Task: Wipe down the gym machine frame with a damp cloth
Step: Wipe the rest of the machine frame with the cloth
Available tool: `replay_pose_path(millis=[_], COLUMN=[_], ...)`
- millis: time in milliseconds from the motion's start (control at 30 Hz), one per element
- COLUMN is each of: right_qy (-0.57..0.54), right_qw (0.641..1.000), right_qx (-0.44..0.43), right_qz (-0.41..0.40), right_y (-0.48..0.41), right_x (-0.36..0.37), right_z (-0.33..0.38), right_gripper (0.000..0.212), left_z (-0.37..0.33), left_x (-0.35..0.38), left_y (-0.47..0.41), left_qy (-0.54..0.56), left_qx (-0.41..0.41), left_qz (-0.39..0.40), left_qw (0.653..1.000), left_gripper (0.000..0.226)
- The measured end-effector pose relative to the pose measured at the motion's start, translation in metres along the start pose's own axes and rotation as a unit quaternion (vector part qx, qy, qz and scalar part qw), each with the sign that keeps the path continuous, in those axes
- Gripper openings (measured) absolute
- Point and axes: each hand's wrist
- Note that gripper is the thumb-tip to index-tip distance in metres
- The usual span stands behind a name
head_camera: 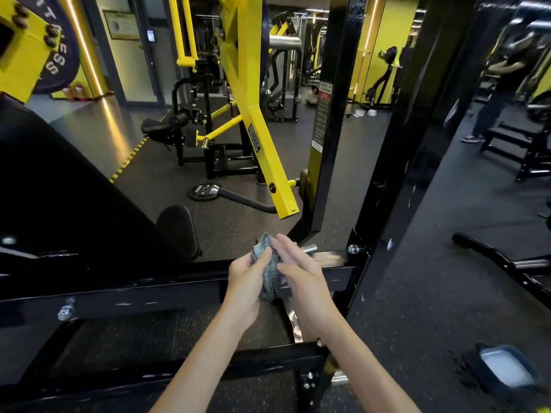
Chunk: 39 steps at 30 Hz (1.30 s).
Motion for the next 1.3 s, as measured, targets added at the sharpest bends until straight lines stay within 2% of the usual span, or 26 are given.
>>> replay_pose_path(millis=[67,133,167,233,333,433,467,567,633,700,767,867,933,1000,1133,1300], right_qy=[0.057,0.174,0.244,0.380,0.502,0.585,0.600,0.617,0.609,0.601,0.619,0.668,0.696,0.705,0.695,0.655], right_qw=[0.998,0.980,0.962,0.912,0.851,0.800,0.791,0.781,0.786,0.791,0.776,0.732,0.703,0.692,0.701,0.732], right_qx=[-0.026,-0.051,-0.064,-0.080,-0.098,-0.088,-0.081,-0.066,-0.074,-0.081,-0.091,-0.115,-0.121,-0.119,-0.124,-0.153], right_qz=[-0.020,-0.080,-0.108,-0.132,-0.122,-0.095,-0.089,-0.073,-0.078,-0.084,-0.076,-0.072,-0.083,-0.097,-0.101,-0.106], right_y=[0.004,0.007,0.008,0.006,-0.004,-0.016,-0.017,-0.018,-0.016,-0.015,-0.017,-0.019,-0.019,-0.019,-0.018,-0.020], right_x=[-0.010,-0.024,-0.033,-0.051,-0.071,-0.083,-0.086,-0.095,-0.100,-0.103,-0.104,-0.102,-0.099,-0.098,-0.099,-0.111], right_z=[0.007,0.012,0.013,0.013,0.007,-0.002,-0.004,-0.013,-0.017,-0.019,-0.022,-0.029,-0.033,-0.038,-0.045,-0.048], right_gripper=[0.045,0.043,0.042,0.037,0.025,0.030,0.034,0.041,0.045,0.051,0.056,0.055,0.054,0.060,0.074,0.078], left_z=[-0.002,-0.006,-0.010,-0.016,-0.009,0.022,0.035,0.065,0.076,0.076,0.073,0.067,0.062,0.060,0.059,0.068], left_x=[-0.004,-0.007,-0.006,0.003,0.026,0.044,0.048,0.061,0.064,0.063,0.056,0.035,0.016,-0.001,0.007,0.052], left_y=[-0.003,-0.011,-0.015,-0.020,-0.029,-0.042,-0.048,-0.056,-0.061,-0.062,-0.062,-0.057,-0.057,-0.056,-0.049,-0.057], left_qy=[-0.054,-0.201,-0.291,-0.439,-0.576,-0.689,-0.702,-0.710,-0.698,-0.700,-0.700,-0.716,-0.717,-0.714,-0.693,-0.684], left_qx=[0.019,0.104,0.151,0.213,0.270,0.287,0.281,0.278,0.317,0.351,0.380,0.374,0.371,0.369,0.359,0.379], left_qz=[-0.021,-0.049,-0.066,-0.077,-0.017,0.035,0.041,0.042,0.060,0.066,0.080,0.068,0.053,0.036,0.038,0.075], left_qw=[0.998,0.973,0.942,0.870,0.771,0.665,0.653,0.646,0.640,0.618,0.599,0.586,0.588,0.594,0.624,0.619], left_gripper=[0.019,0.015,0.014,0.029,0.032,0.035,0.036,0.044,0.067,0.080,0.081,0.073,0.063,0.057,0.054,0.073])
Point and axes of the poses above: each hand's wrist, its own y-axis away from the middle knuckle, its own x-axis out of the palm, z = x × y, and after that the axes turned 2 degrees about z, right-handed
